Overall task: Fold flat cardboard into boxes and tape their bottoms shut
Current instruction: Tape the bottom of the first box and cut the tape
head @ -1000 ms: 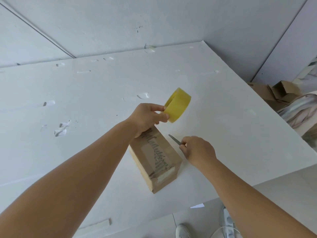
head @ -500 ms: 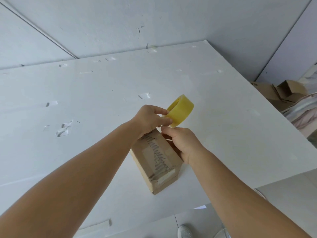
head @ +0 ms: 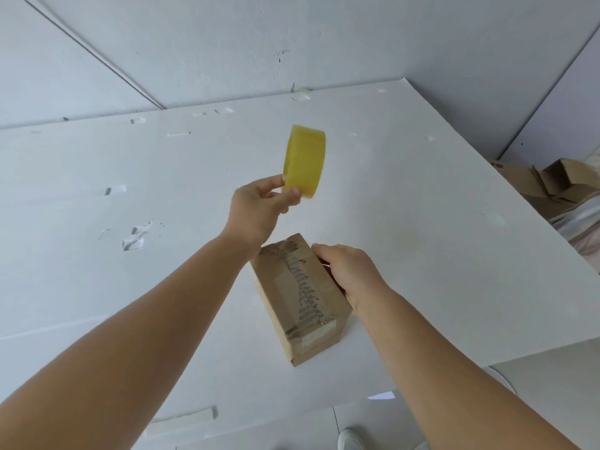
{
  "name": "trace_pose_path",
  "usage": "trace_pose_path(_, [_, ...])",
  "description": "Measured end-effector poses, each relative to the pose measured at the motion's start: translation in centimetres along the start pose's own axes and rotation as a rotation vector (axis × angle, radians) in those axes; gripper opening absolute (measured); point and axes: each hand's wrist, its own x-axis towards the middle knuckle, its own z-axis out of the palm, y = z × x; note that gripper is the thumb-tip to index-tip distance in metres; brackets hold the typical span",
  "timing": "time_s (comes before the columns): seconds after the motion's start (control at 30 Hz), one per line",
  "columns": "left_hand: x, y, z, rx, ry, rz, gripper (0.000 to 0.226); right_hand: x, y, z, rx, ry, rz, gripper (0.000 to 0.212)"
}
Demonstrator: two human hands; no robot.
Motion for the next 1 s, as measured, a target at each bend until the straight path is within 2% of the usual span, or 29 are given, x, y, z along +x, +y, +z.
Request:
trace_pose_path(0.1, [-1.9, -0.6, -1.7, -0.039, 0.095, 0.051, 0.016, 0.1, -0.1, 0.0, -0.021, 0.011, 0.010, 0.017])
trace_pose_path(0.27, [-4.6, -3.1, -0.8, -0.147, 0.213, -0.033, 0.017, -0.4, 0.8, 0.5, -0.031, -0.037, 0.050, 0.023])
trace_pose_path(0.47, [-4.3, -2.9, -0.7, -0.154, 0.217, 0.010, 0.016, -0.1, 0.7, 0.5, -0.075, -0.082, 0.162, 0.030])
trace_pose_path(0.53, [-4.2, -2.8, -0.9, -0.152, 0.217, 0.018, 0.015, -0.2, 1.6, 0.3, -0.116, -0.038, 0.185, 0.054])
trace_pose_path(0.57, [-4.2, -2.8, -1.0, -0.152, 0.217, 0.022, 0.015, -0.1, 1.9, 0.3, -0.119, 0.009, 0.159, 0.056])
trace_pose_path(0.67, [-4.0, -2.7, -1.1, -0.158, 0.219, 0.036, 0.019, -0.4, 0.9, 0.1, -0.132, 0.156, -0.128, 0.021])
trace_pose_path(0.73, [-3.9, -2.7, -1.3, -0.169, 0.210, 0.057, 0.018, -0.9, -0.2, 0.5, -0.153, 0.014, -0.295, 0.022])
trace_pose_path(0.8, [-3.8, -2.8, -1.4, -0.188, 0.196, 0.065, 0.016, -1.6, -0.2, 1.2, -0.258, -0.221, -0.315, 0.041])
trace_pose_path(0.83, [-3.8, -2.9, -1.4, -0.194, 0.193, 0.061, 0.015, -1.9, 0.2, 1.4, -0.313, -0.287, -0.300, 0.055])
trace_pose_path(0.87, [-3.7, -3.0, -1.3, -0.197, 0.190, 0.052, 0.015, -2.0, 0.6, 1.5, -0.333, -0.307, -0.279, 0.062])
trace_pose_path(1.0, [-2.8, -3.0, -1.0, -0.177, 0.158, 0.061, 0.019, -1.8, 0.9, 2.0, -0.179, -0.285, -0.211, 0.059])
